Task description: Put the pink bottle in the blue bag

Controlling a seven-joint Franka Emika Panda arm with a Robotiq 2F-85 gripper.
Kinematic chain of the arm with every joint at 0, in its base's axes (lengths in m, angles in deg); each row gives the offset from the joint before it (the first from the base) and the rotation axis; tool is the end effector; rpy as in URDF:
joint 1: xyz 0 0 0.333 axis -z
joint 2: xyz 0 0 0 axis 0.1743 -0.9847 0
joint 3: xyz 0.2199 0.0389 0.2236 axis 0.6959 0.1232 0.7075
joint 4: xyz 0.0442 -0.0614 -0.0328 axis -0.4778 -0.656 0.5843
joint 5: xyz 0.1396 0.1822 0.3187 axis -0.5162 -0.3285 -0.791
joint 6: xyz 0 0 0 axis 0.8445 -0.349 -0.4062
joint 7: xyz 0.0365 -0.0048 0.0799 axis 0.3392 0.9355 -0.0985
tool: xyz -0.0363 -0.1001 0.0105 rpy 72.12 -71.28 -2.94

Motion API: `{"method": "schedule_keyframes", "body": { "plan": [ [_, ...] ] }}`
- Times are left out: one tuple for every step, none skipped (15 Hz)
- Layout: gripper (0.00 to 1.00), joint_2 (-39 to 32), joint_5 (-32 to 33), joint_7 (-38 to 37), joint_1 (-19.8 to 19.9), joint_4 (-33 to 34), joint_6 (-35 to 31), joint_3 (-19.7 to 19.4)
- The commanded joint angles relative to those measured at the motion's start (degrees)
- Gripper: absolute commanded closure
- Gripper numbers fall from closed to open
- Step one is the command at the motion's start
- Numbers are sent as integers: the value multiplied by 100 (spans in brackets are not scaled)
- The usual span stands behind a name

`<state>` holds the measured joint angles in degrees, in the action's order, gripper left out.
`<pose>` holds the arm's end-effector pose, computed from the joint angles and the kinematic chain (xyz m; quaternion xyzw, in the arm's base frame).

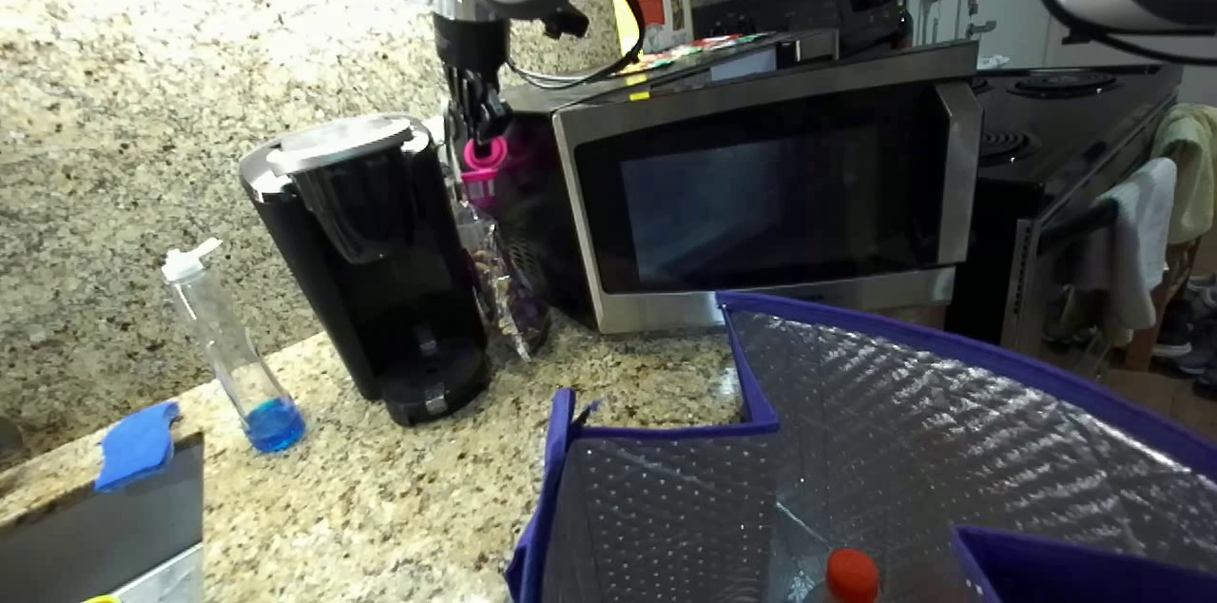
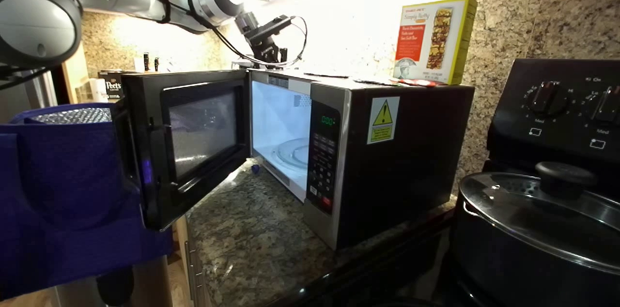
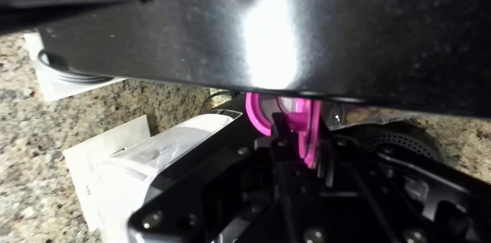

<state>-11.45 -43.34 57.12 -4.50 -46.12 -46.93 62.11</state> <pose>0.7847 0.2144 0.4959 0.7805 0.5621 0.1802 0.2062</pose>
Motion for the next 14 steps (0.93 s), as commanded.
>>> {"method": "schedule_keyframes", "body": {
  "plan": [
    [90,409,8,-199,-95,121,362,-28],
    [90,240,-245,-122,-281,644,650,-327],
    [90,331,-240,-204,-373,703,849,-395],
    [90,388,-295,-270,-467,794,1107,-458],
    [90,437,-337,-331,-590,877,1367,-512],
    [90,462,-373,-413,-711,959,1559,-556],
    [90,472,-364,-512,-862,1026,1735,-608],
    [90,585,-336,-700,-1016,897,1832,-674],
    [90,753,-286,-973,-1196,609,1787,-742],
    [90,728,-227,-1269,-1392,665,1831,-815],
    [90,707,-209,-1560,-1564,726,1847,-861],
    [90,681,-194,-1906,-1717,753,1821,-912],
    [90,660,-178,-2218,-1865,786,1794,-961],
    [90,645,-143,-2577,-2009,810,1736,-1025]
  ]
}}
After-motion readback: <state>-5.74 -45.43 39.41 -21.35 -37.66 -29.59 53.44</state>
